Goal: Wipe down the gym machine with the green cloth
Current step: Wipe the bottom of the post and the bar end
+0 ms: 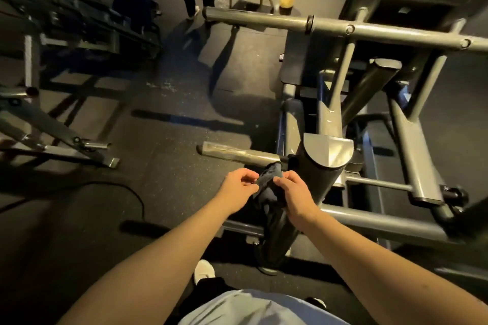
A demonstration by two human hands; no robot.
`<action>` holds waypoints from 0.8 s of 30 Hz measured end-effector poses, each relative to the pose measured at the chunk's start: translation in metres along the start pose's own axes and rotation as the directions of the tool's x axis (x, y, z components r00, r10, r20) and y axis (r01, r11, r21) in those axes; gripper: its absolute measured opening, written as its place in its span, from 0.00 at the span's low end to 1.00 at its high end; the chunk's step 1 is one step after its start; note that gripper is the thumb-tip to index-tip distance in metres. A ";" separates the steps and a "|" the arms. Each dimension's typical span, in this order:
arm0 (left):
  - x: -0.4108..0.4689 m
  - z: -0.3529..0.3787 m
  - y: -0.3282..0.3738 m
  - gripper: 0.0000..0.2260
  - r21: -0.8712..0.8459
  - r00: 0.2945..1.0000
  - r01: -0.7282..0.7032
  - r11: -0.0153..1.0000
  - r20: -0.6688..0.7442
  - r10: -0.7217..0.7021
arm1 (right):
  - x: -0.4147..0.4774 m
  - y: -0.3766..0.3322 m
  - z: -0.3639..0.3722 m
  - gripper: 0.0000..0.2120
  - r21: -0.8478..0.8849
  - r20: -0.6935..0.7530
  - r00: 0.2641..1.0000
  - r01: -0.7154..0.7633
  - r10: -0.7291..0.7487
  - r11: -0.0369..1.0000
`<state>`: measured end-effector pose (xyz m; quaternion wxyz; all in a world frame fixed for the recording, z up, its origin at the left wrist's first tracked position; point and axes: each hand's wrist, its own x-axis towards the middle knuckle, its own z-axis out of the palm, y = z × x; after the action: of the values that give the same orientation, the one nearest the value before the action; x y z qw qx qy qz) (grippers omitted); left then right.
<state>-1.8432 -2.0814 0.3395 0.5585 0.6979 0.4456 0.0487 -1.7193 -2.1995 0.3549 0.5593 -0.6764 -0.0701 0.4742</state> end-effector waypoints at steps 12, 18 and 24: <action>0.067 -0.057 0.015 0.08 0.111 0.963 -0.103 0.989 0.261 0.071 | 0.033 -0.028 0.057 0.02 0.140 -0.361 0.931 0.101 -0.045 0.985; 0.091 -0.079 0.025 0.07 0.314 0.984 -0.107 0.943 0.168 0.056 | 0.064 -0.031 0.057 0.10 -0.597 -0.415 0.799 0.121 -0.435 0.793; 0.118 -0.118 0.016 0.12 0.609 0.994 -0.095 0.788 0.101 0.041 | 0.100 -0.002 0.078 0.17 -0.750 -0.172 0.926 0.099 -0.337 0.654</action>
<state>-1.8302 -1.9144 0.3461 0.3182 0.8581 0.3884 -0.1070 -1.7203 -2.0822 0.3060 0.3007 -0.8916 -0.2502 0.2281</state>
